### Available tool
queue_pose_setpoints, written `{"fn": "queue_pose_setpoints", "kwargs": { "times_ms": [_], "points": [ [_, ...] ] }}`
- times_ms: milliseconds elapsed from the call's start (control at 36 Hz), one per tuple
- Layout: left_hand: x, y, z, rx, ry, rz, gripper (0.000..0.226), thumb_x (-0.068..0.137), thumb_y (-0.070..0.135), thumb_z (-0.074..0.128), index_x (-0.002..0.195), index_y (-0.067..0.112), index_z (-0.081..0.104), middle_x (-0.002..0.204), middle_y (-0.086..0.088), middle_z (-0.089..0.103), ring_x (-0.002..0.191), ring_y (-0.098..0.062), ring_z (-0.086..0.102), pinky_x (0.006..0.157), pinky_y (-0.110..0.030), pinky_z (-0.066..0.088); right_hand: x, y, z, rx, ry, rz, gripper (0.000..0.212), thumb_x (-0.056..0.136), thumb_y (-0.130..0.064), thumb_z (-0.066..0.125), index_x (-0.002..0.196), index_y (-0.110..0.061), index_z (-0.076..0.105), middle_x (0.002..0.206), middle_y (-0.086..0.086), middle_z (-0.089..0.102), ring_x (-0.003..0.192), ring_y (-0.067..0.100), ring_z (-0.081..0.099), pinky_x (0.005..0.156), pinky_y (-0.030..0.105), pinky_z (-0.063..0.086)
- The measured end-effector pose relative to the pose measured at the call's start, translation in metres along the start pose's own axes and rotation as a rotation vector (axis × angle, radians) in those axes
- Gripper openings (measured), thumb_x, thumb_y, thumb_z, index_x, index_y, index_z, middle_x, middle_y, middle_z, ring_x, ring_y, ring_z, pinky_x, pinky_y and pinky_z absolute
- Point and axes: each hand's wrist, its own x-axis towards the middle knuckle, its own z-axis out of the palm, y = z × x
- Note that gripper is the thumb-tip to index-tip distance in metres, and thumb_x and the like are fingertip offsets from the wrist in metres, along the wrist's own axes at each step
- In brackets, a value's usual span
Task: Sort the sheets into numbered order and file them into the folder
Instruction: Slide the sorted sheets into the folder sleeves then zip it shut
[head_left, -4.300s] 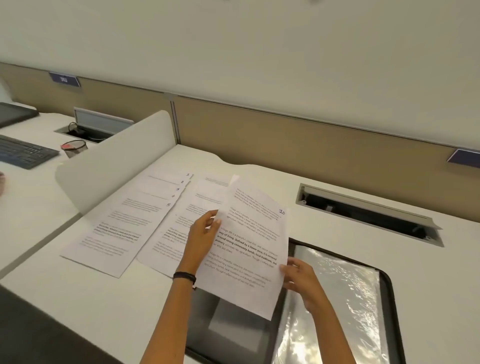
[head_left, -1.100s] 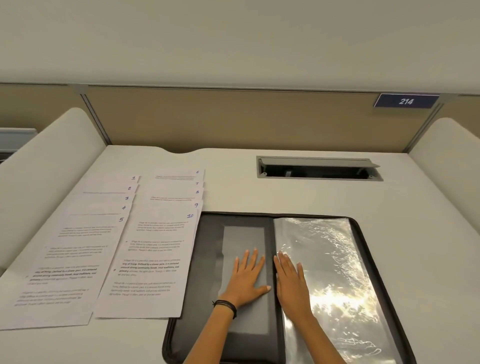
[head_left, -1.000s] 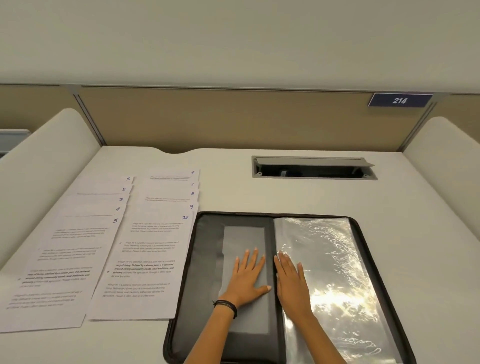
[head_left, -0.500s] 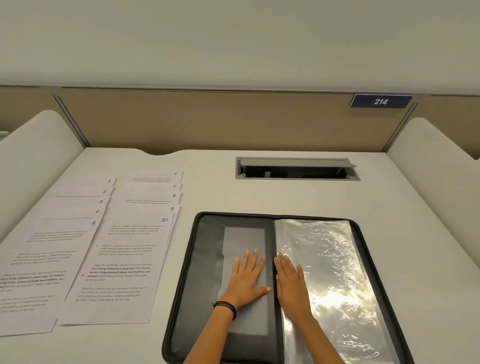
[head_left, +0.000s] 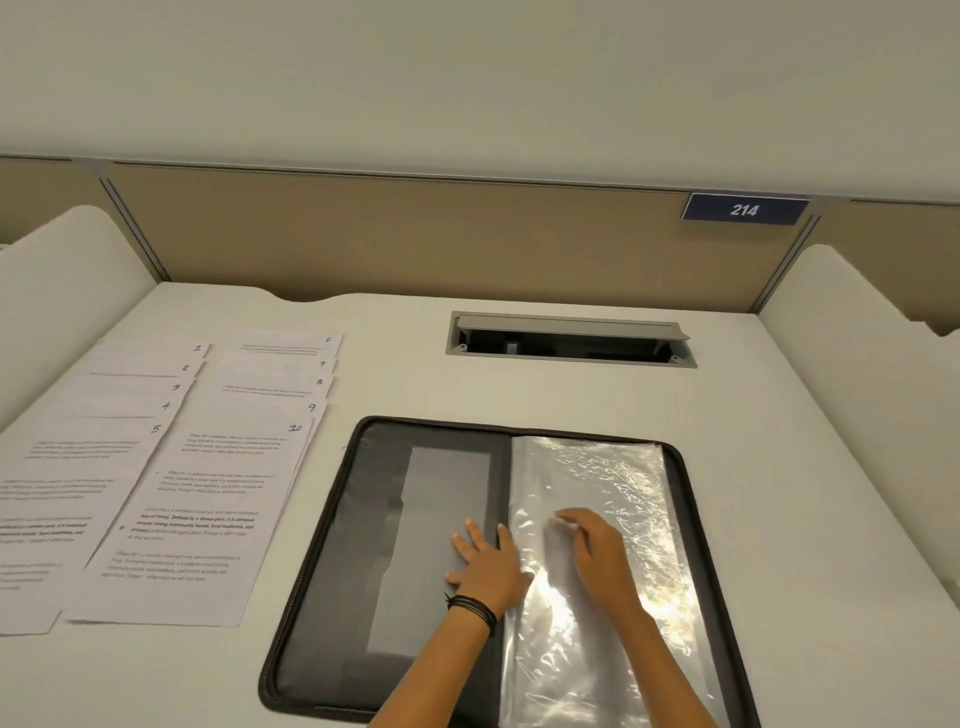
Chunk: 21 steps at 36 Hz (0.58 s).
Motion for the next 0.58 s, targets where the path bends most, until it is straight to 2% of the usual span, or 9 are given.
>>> {"fn": "queue_pose_setpoints", "kwargs": {
  "times_ms": [139,194,250,306,417,583],
  "points": [
    [-0.001,0.008,0.004,0.040,0.002,-0.023,0.075,0.100,0.045,0.039,0.152,0.018,-0.008,0.152,-0.025,-0.026,0.140,-0.048,-0.018,0.109,-0.064,0.015,0.011,0.046,-0.033,-0.203,0.056,-0.019,0.036,0.091,0.007,0.043,0.116,-0.008,0.064,0.131,0.005,0.055,0.125,0.020,0.047,0.110,0.035,0.033],
    [0.000,0.010,0.005,0.047,0.003,-0.032,0.076,0.099,0.046,0.039,0.152,0.018,-0.008,0.152,-0.025,-0.026,0.139,-0.048,-0.018,0.109,-0.065,0.014,0.015,0.062,-0.046,-0.247,-0.001,-0.003,0.042,0.089,0.010,0.042,0.122,-0.007,0.061,0.139,0.007,0.050,0.132,0.022,0.042,0.113,0.031,0.027],
    [0.003,0.010,0.004,0.040,0.000,-0.041,0.077,0.099,0.048,0.039,0.152,0.018,-0.008,0.152,-0.025,-0.026,0.139,-0.048,-0.018,0.109,-0.065,0.013,0.015,0.075,-0.055,-0.260,-0.089,-0.018,0.045,0.091,0.008,0.040,0.130,-0.010,0.055,0.144,0.003,0.043,0.136,0.017,0.035,0.113,0.022,0.019],
    [0.005,0.011,0.004,0.021,-0.010,-0.051,0.077,0.098,0.049,0.038,0.152,0.019,-0.008,0.152,-0.025,-0.026,0.139,-0.048,-0.019,0.109,-0.065,0.012,0.013,0.083,-0.059,-0.270,-0.148,-0.048,0.044,0.096,-0.002,0.037,0.136,-0.016,0.048,0.147,-0.004,0.036,0.137,0.010,0.031,0.113,0.016,0.015],
    [0.007,0.016,0.004,-0.005,-0.022,-0.073,0.079,0.097,0.054,0.037,0.152,0.021,-0.009,0.151,-0.025,-0.029,0.139,-0.048,-0.021,0.110,-0.065,0.010,0.008,0.095,-0.056,-0.336,-0.154,-0.108,0.048,0.098,-0.030,0.019,0.141,-0.024,0.039,0.150,-0.010,0.029,0.139,0.007,0.027,0.116,0.025,0.016],
    [0.013,0.016,0.006,-0.006,-0.056,-0.050,0.102,0.085,0.065,0.050,0.150,0.021,-0.015,0.145,-0.028,-0.036,0.134,-0.051,-0.028,0.106,-0.070,0.005,0.007,0.098,-0.055,-0.387,-0.115,-0.125,0.052,0.092,-0.029,0.012,0.139,-0.035,0.033,0.149,-0.018,0.023,0.137,-0.008,0.016,0.118,0.031,0.005]
  ]
}}
